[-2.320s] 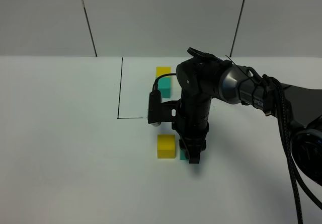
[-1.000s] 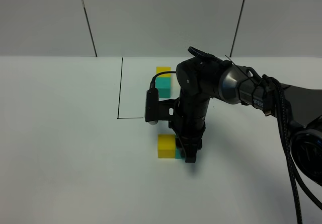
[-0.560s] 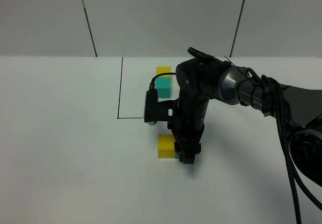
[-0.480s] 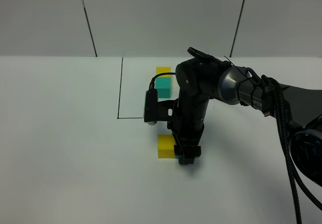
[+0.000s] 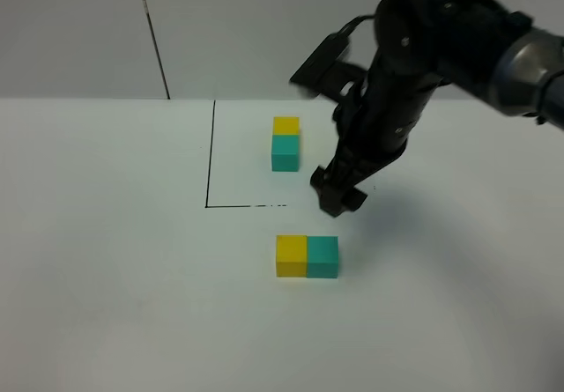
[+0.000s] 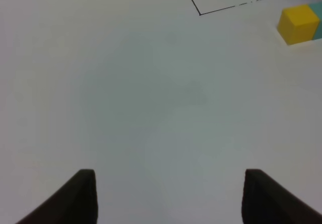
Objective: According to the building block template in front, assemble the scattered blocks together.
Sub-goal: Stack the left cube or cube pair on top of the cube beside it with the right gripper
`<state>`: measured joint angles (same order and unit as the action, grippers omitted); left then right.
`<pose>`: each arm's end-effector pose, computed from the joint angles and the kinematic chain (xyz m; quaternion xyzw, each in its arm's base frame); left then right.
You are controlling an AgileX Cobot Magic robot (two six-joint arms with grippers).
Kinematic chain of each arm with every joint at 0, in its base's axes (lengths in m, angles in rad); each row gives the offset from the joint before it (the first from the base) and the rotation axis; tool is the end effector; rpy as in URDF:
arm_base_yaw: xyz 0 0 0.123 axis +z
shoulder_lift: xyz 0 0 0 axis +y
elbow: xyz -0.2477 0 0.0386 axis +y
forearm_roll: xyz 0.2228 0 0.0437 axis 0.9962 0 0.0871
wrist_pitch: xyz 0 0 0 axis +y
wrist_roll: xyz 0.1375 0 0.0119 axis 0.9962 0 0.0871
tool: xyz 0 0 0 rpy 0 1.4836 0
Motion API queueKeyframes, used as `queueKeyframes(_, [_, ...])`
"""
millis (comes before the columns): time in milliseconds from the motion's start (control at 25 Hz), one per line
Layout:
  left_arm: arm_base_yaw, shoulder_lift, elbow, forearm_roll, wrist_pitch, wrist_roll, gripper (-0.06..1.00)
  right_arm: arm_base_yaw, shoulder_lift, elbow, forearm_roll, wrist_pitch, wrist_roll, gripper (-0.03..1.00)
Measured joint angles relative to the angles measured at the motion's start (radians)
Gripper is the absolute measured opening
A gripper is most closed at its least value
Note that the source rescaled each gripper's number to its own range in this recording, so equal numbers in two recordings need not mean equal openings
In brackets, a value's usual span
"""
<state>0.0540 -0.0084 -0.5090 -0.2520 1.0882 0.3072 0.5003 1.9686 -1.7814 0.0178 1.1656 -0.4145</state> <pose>0.0455 -0.0281 0.2466 0.1148 0.8413 -0.0312 0.5273 0.3498 0.1938 0.2062 -0.4345 0.8877 0.0151 0.1515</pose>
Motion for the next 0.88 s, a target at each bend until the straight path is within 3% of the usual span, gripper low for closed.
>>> queueKeyframes(200, [0.000,0.000,0.000,0.000,0.000,0.000,0.38,-0.069,-0.189,0.134,-0.154,-0.109,0.332,1.00])
queueKeyframes(400, [0.000,0.000,0.000,0.000,0.000,-0.001,0.38,-0.106,-0.439,0.438,-0.276,-0.390,0.601,1.00])
queueKeyframes(560, [0.000,0.000,0.000,0.000,0.000,-0.001,0.38,-0.109,-0.623,0.673,-0.461,-0.557,0.867,1.00])
queueKeyframes(720, [0.000,0.000,0.000,0.000,0.000,-0.001,0.38,-0.109,-0.725,0.812,-0.617,-0.595,1.076,1.00])
queueKeyframes(880, [0.000,0.000,0.000,0.000,0.000,-0.001,0.38,-0.109,-0.743,0.838,-0.660,-0.593,1.120,1.00])
